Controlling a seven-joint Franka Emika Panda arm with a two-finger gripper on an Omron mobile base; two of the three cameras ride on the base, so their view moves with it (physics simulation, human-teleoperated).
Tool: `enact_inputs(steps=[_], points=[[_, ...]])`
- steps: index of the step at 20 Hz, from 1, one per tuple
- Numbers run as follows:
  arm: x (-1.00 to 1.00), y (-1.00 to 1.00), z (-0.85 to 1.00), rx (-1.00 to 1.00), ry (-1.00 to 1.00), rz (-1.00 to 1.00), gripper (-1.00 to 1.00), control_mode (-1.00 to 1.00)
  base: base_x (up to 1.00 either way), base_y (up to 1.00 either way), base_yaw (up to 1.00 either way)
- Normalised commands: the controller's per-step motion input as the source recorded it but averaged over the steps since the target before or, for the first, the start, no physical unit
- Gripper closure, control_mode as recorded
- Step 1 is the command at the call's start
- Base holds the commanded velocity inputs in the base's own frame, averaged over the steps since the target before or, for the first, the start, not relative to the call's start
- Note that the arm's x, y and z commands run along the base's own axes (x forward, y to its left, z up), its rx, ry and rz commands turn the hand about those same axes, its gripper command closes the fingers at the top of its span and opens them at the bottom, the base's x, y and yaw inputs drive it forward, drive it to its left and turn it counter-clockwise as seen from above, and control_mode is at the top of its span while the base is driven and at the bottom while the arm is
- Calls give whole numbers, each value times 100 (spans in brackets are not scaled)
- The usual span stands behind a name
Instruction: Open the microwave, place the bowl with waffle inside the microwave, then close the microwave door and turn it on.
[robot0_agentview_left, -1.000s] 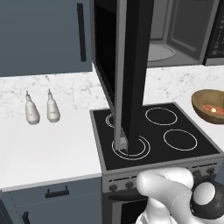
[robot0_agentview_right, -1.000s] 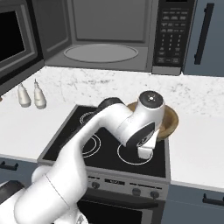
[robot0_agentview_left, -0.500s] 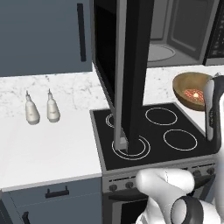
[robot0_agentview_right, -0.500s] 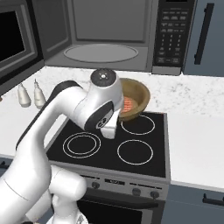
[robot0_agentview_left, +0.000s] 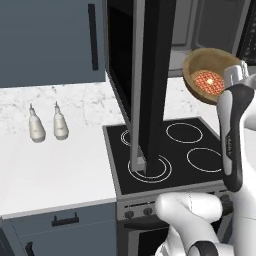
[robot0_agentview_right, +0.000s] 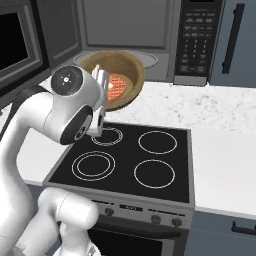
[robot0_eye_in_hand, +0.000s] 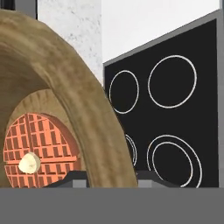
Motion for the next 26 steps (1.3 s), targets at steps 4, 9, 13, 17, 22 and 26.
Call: enact_inputs(steps=[4,9,13,17,22,26], points=[[19,25,76,0,3,4,100,-100,0,0,0],[38,8,71,0,1,3,100,-100,0,0,0],[39,3,55,0,0,0,100,-100,0,0,0],[63,23,16,0,17,6,100,-100,0,0,0],[85,19,0,0,18,9,100,-100,0,0,0],[78,1,0,0,2,9,100,-100,0,0,0]])
